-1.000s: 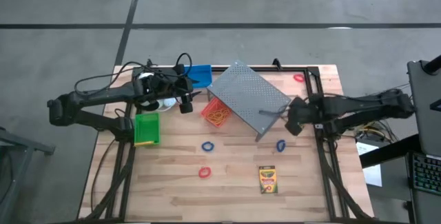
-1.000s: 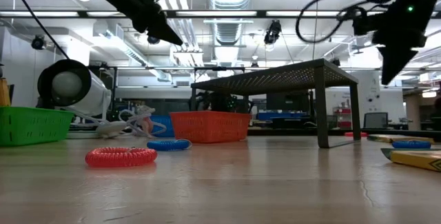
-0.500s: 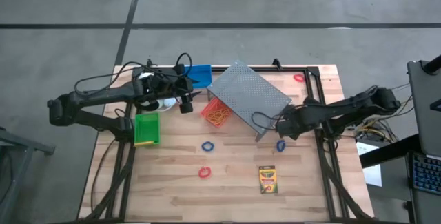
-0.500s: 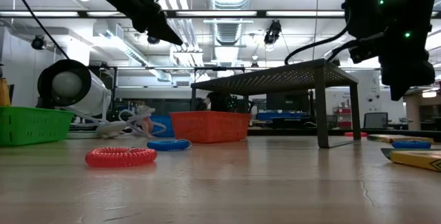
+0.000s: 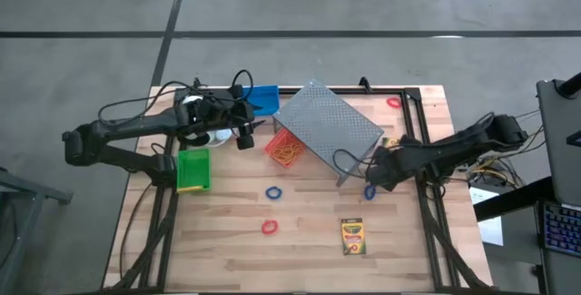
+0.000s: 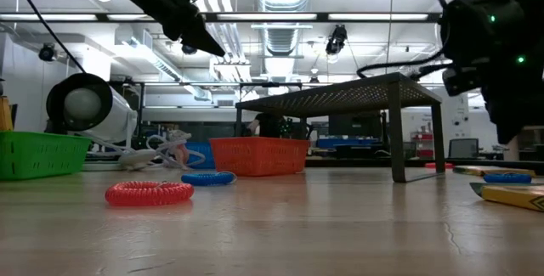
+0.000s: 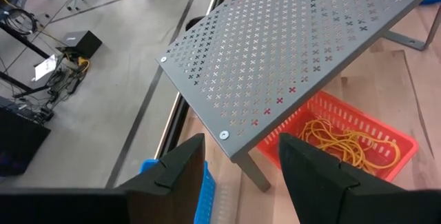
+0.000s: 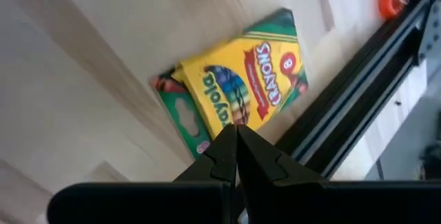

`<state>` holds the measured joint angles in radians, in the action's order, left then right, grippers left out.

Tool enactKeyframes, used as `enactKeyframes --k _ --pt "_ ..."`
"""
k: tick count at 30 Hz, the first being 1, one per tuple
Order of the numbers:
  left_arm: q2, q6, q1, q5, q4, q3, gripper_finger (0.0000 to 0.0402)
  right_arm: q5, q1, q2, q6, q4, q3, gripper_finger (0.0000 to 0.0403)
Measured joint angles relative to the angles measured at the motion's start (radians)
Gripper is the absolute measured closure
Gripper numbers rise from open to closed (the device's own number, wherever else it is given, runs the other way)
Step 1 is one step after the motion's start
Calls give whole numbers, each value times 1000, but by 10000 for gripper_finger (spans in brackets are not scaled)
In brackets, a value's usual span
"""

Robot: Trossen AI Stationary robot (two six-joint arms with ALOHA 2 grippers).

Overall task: Pick & Place Office Desk Supplies
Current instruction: Put the crayon box into the green bin

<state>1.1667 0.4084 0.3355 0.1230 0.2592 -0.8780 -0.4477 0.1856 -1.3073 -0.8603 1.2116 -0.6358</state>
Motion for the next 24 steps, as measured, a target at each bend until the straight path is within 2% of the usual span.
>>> enactKeyframes --k 8,16,24 --pt "0 -14 0 0 -3 0 213 1 -15 -92 -106 -4 21 394" --pt "0 -16 0 0 -8 0 213 -2 -91 -122 -35 -146 39 394" --pt "0 -15 0 0 -8 0 213 -5 -176 -119 -12 -200 106 394"
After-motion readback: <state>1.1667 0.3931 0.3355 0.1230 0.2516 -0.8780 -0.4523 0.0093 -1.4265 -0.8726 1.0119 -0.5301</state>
